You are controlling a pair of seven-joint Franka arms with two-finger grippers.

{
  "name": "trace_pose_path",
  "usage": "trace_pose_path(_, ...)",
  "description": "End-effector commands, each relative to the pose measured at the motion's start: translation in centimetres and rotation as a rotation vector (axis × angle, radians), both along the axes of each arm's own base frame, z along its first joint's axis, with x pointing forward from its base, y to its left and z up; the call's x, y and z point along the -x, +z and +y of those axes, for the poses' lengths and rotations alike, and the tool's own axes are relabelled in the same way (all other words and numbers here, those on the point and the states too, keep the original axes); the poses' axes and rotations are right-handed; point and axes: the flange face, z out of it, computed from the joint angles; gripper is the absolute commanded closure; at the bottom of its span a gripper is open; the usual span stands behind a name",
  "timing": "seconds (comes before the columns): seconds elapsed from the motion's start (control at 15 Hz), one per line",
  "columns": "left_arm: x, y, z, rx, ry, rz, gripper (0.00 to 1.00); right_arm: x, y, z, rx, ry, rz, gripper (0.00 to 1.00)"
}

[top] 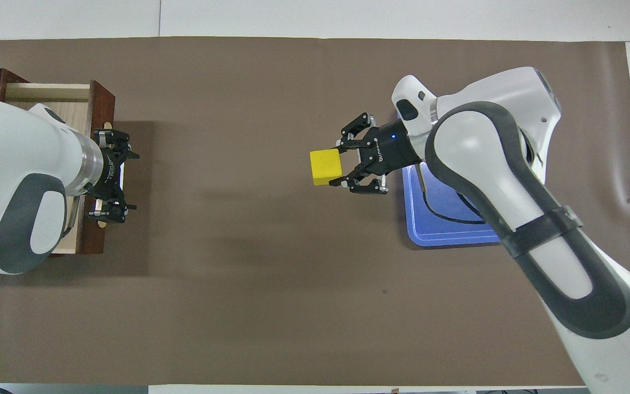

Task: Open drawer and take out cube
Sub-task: 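Lower the yellow cube into the blue tray with the right gripper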

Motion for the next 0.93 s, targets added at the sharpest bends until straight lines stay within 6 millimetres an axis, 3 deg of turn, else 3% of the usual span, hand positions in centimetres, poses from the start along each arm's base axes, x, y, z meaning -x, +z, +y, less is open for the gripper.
trace_pose_path(0.0,-1.4,-1.4,1.3,-0.047,-0.08,-0.023,0.0,-0.6,-1.2,-5.6,0.052,0.002,-0.022,1.0)
trace_pose_path(0.2,-2.3,-1.5,4.6,-0.051,-0.09,-0.025,0.0,-1.1,-2.7,-11.2,0.083,-0.016,-0.07,1.0)
trace_pose_path(0.47,-3.0,-1.3,9.5,-0.055,-0.056,-0.04,0.0,-1.5,-7.0,-17.9,0.109,-0.06,-0.12,1.0)
trace_pose_path(0.73,-3.5,-0.7,15.9,-0.059,0.054,-0.059,0.0,-2.0,-10.7,-21.0,0.122,-0.078,-0.157,1.0)
trace_pose_path(0.87,-3.5,-0.5,18.4,-0.061,0.087,-0.069,0.0,-2.3,-11.5,-21.0,0.136,-0.08,-0.176,1.0)
